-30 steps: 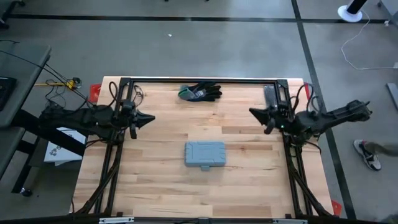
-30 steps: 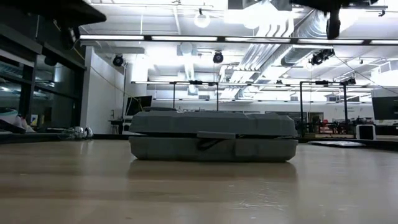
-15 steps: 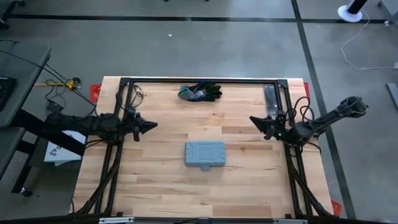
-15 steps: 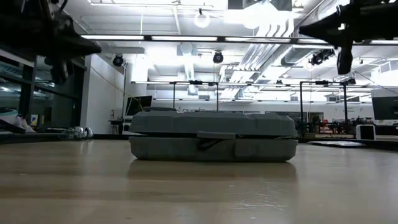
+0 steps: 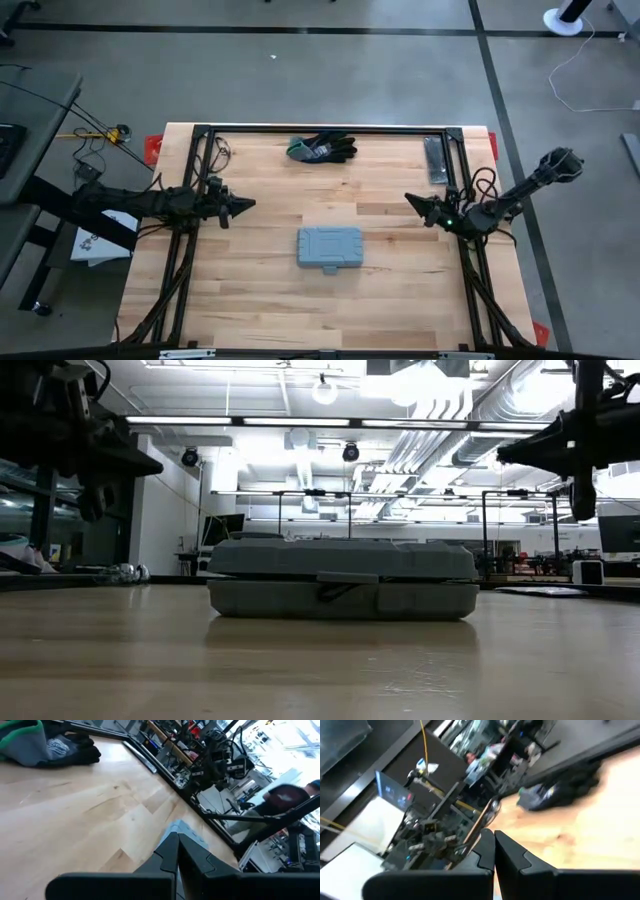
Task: Prefit tool cases
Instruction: Return to Home Position
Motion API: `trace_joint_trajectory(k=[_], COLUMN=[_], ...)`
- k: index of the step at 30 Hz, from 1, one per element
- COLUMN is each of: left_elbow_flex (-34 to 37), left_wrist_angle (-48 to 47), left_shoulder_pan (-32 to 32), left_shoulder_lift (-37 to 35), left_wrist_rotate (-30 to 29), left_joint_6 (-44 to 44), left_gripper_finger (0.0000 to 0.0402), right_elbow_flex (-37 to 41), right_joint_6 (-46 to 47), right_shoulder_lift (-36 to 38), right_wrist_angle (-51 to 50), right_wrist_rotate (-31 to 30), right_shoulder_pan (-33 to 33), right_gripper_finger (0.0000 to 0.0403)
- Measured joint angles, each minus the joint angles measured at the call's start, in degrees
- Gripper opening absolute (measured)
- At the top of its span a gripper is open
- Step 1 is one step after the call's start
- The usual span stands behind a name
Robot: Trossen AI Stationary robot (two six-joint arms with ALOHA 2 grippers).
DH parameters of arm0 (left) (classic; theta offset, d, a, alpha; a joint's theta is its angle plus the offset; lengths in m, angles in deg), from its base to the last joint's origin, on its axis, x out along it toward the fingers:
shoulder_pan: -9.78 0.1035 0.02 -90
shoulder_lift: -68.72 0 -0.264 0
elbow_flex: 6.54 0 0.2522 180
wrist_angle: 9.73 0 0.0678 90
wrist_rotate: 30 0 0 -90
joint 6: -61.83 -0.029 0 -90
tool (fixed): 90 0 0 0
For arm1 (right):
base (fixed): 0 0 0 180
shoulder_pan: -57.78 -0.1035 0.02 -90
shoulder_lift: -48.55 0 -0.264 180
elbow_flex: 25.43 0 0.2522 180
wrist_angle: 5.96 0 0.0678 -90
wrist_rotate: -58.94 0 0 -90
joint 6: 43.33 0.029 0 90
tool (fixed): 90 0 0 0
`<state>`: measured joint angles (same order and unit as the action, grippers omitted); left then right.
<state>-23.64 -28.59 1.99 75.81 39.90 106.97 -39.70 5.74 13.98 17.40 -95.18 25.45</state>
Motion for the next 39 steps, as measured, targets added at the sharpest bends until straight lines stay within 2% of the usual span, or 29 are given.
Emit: trace_joint_trajectory(k=[3,5,9,15,21,24,27,32,34,39], left_elbow_flex=[0.0,0.0,0.0,0.0,0.0,0.0,0.2,2.7,2.7,2.7], left_wrist_angle=[0.0,0.0,0.0,0.0,-0.3,-0.4,0.2,5.5,5.4,6.2], left_shoulder_pan=[0.0,0.0,0.0,0.0,0.0,0.0,0.1,2.1,2.8,4.5], left_shoulder_lift=[0.0,0.0,0.0,0.0,1.5,3.6,5.3,5.9,6.0,6.0], left_wrist_rotate=[0.0,0.0,0.0,0.3,4.8,5.7,8.8,20.4,20.1,15.1], left_joint_6=[0.3,0.3,0.2,-1.4,-8.6,-8.8,-8.5,-7.0,-8.0,-9.1], left_gripper_finger=[0.0,0.0,0.0,0.0,0.0,0.0,0.0,0.0,0.0,0.0], right_elbow_flex=[0.0,0.0,0.0,0.0,0.0,0.0,0.0,0.0,0.0,0.0], right_joint_6=[-4.6,-6.5,-5.6,-4.4,-0.9,2.1,2.9,1.1,2.7,10.3], right_shoulder_lift=[2.8,5.5,10.3,16.0,20.3,21.5,22.2,23.2,23.2,23.1], right_wrist_angle=[1.3,1.2,-3.4,-10.5,-16.8,-20.5,-20.4,-18.6,-19.6,-21.3], right_wrist_rotate=[-1.9,-0.5,9.3,17.8,36.5,42.6,45.1,45.3,45.1,45.3], right_shoulder_pan=[0.2,0.9,3.8,10.4,20.1,23.5,25.3,26.0,26.0,26.0], right_gripper_finger=[0.0,0.0,0.0,0.0,0.0,0.0,0.0,0.0,0.0,0.0])
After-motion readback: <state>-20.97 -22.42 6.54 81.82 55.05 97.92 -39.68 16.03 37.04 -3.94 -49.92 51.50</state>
